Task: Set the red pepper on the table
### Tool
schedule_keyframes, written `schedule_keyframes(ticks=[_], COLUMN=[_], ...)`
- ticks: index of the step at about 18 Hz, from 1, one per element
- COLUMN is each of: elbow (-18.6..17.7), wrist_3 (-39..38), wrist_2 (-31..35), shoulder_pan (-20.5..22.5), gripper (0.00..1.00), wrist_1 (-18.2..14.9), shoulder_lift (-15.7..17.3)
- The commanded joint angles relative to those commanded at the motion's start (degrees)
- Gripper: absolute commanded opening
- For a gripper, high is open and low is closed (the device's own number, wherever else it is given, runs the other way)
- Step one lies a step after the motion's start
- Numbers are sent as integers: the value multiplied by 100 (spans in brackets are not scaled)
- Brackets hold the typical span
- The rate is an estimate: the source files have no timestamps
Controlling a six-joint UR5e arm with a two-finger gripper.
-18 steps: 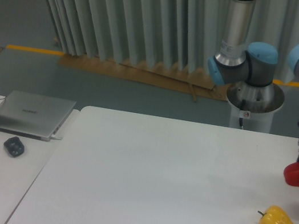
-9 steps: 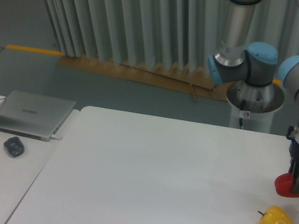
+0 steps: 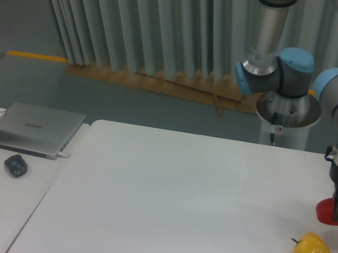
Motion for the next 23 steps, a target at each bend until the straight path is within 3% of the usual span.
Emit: schedule_keyframes(ticks=[9,23], elbow=[44,62], wrist_3=[0,9], wrist_2=[-9,-18], shoulder_pan=[-9,-9], gripper=[58,60], wrist_1=[211,273], shoulder_lift=[-264,-361])
